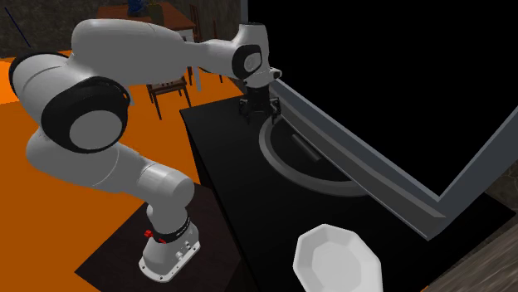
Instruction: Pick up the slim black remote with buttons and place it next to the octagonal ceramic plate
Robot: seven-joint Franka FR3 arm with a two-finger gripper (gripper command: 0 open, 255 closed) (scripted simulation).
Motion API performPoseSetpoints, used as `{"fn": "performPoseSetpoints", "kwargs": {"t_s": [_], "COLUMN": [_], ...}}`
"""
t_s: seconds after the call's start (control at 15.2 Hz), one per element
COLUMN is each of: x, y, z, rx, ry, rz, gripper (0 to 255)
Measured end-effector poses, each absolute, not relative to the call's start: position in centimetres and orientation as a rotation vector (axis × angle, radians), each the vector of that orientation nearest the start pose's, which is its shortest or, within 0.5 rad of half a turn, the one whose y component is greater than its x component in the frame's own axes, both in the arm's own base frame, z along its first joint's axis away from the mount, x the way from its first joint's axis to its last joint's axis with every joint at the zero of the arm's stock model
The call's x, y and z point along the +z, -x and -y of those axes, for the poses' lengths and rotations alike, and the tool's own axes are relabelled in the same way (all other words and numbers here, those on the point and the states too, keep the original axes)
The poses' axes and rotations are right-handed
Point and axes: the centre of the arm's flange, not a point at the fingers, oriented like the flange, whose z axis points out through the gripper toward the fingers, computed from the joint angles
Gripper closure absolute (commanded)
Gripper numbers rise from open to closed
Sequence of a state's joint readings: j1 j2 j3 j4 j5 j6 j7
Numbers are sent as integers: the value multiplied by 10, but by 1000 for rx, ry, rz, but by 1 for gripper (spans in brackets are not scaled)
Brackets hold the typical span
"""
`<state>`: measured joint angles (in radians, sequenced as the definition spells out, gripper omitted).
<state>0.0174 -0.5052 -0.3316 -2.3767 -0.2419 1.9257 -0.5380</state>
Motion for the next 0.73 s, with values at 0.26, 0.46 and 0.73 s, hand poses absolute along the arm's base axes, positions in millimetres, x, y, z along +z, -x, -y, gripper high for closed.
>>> {"fn": "performPoseSetpoints", "kwargs": {"t_s": [0.26, 0.46, 0.73], "x": [471, 448, 457], "y": [-407, -426, -426], "z": [188, 211, 231], "rx": [-22, -32, 32], "ry": [3140, 3109, 2940], "rz": [705, 821, 950], "gripper": [0, 0, 0]}}
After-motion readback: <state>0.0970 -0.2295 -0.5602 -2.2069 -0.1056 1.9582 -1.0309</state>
